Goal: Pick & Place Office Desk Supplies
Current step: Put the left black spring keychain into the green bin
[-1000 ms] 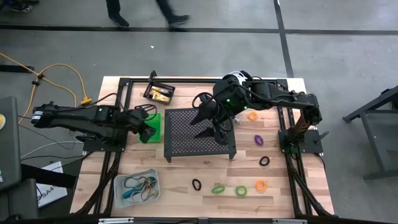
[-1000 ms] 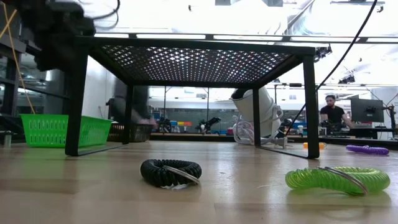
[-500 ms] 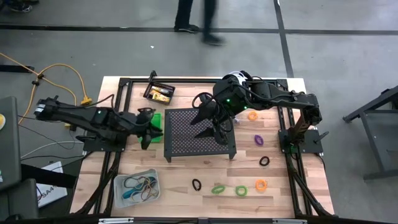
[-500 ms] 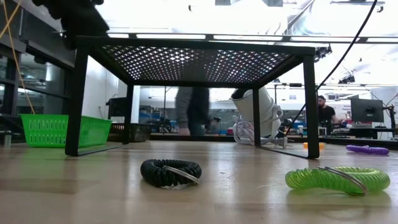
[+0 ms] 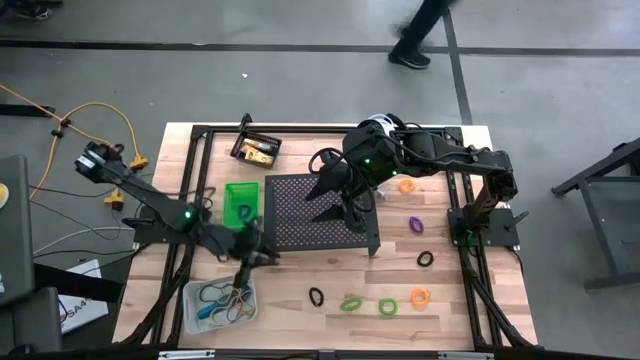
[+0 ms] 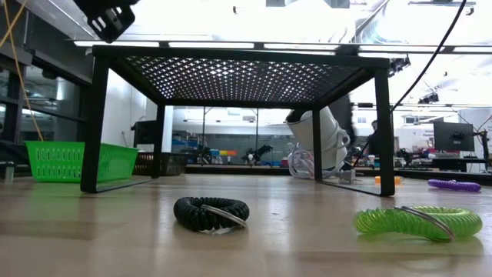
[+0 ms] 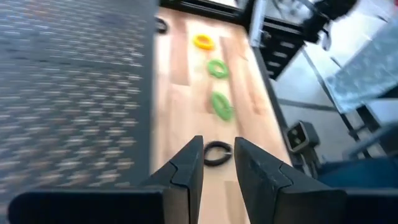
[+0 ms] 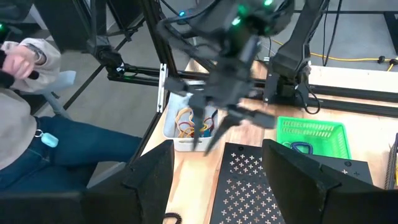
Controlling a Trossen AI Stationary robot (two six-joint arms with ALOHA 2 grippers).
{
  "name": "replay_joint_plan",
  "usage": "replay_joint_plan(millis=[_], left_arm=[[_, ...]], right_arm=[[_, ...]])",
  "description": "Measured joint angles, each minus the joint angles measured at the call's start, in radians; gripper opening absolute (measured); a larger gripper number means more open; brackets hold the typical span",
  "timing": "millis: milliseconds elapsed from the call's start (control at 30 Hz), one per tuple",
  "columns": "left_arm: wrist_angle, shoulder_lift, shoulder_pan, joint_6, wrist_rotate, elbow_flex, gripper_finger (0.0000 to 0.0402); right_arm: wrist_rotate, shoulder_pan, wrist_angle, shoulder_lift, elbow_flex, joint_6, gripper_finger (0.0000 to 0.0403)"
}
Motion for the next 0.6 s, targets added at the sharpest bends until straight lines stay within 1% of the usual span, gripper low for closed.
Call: replay_joint_plan(millis=[100,200,267,367,500,600], left_arm=[[0.075,0.072,-0.047,0.023,-0.006,0.000,0.0087],[0.139,0.117,-0.088,0.048,-0.025,0.003,0.0087],[0.141,0.125,-0.105,0.053,-0.038,0.020,0.0087],[0.145,0.125,-0.121,0.071,-0.089,0.047,0.0087],[0.143,0.148,-0.135,0.163,-0.181,0.071,0.0087],[0.146,0.200,-0.136,0.221,-0.205,0.085,0.0087]], right_arm=[[0.000,0.000,0.000,0.000,0.000,0.000,0.0231],[0.000,0.000,0.000,0.000,0.000,0.000,0.0231],[0.000,0.000,0.000,0.000,0.000,0.000,0.0231],[0.000,0.000,0.000,0.000,0.000,0.000,0.0231],[0.000,0.000,0.000,0.000,0.000,0.000,0.0231],[0.000,0.000,0.001,0.000,0.000,0.000,0.0231]])
